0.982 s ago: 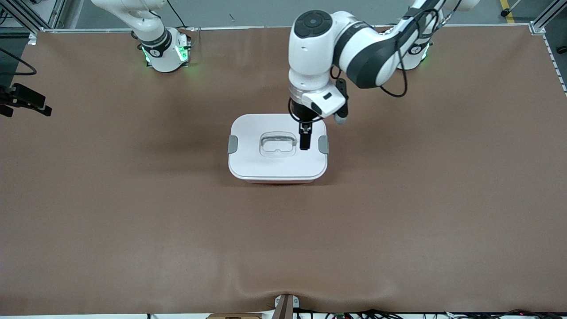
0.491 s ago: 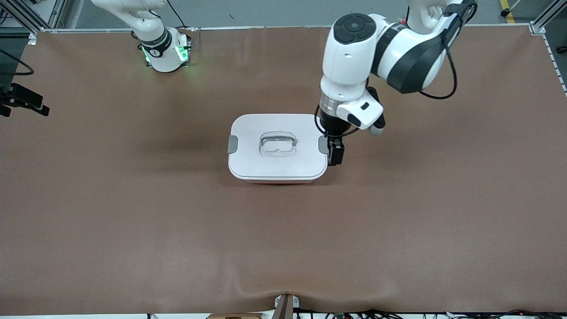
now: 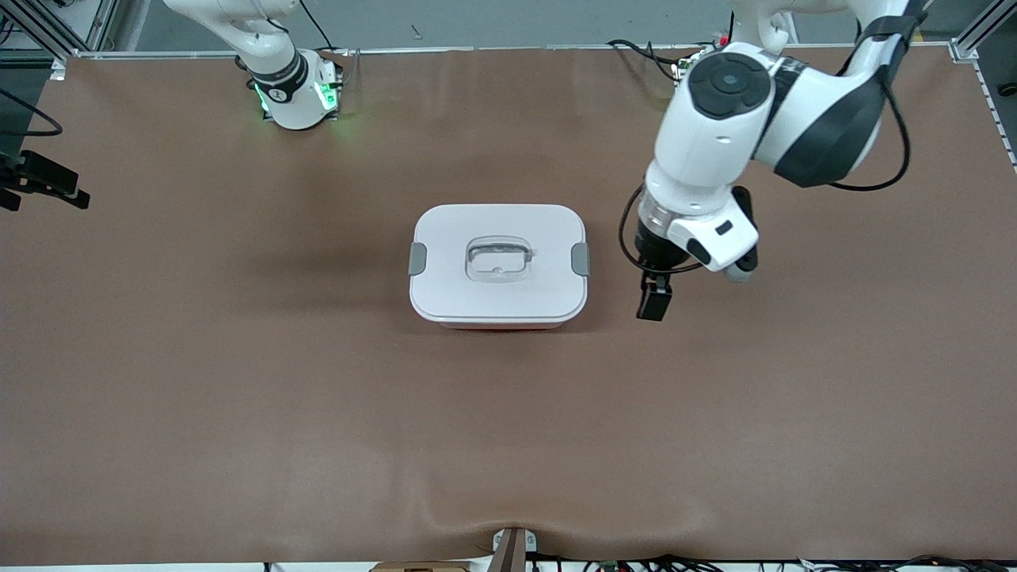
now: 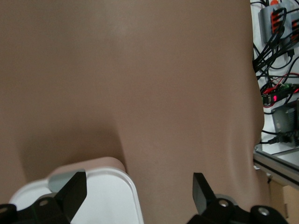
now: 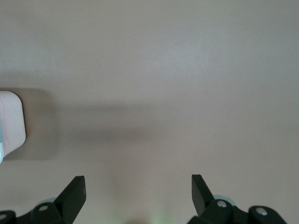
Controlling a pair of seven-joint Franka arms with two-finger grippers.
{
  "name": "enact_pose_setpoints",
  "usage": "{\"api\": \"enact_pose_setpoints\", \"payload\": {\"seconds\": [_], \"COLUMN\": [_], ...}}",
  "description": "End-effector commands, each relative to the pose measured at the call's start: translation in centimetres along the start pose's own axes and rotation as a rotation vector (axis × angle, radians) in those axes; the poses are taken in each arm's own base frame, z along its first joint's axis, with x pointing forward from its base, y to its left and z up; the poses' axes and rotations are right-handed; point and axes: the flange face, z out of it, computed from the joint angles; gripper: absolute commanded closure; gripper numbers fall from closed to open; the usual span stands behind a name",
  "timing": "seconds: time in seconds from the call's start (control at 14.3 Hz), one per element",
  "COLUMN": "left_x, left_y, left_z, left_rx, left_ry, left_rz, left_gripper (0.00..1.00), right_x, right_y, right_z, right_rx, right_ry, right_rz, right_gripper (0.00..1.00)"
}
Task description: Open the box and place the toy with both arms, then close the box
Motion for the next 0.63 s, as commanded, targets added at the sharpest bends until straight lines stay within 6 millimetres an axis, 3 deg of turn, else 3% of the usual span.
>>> {"api": "enact_pose_setpoints", "payload": {"seconds": [0.0, 0.35, 0.56], "left_x": [3.6, 9.5, 12.1], "left_y": [-0.5, -0.9, -0.8], "left_z": [-2.3, -3.4, -4.1], "left_rx": [0.046, 0.131, 0.146], "left_ry": [-0.009, -0.035, -0.068], "left_rz": [0.149, 0.545, 0.624], "left_gripper": [0.0, 0.0, 0.0], "right_x": [0.0, 0.0, 0.0], "right_y": [0.1, 0.0, 0.0], "right_z": [-0.2, -0.3, -0.4], "right_rx": [-0.005, -0.008, -0.012], "right_ry": [0.006, 0.01, 0.011], "right_rz": [-0.01, -0.005, 0.0], "right_gripper": [0.0, 0.0, 0.0]}}
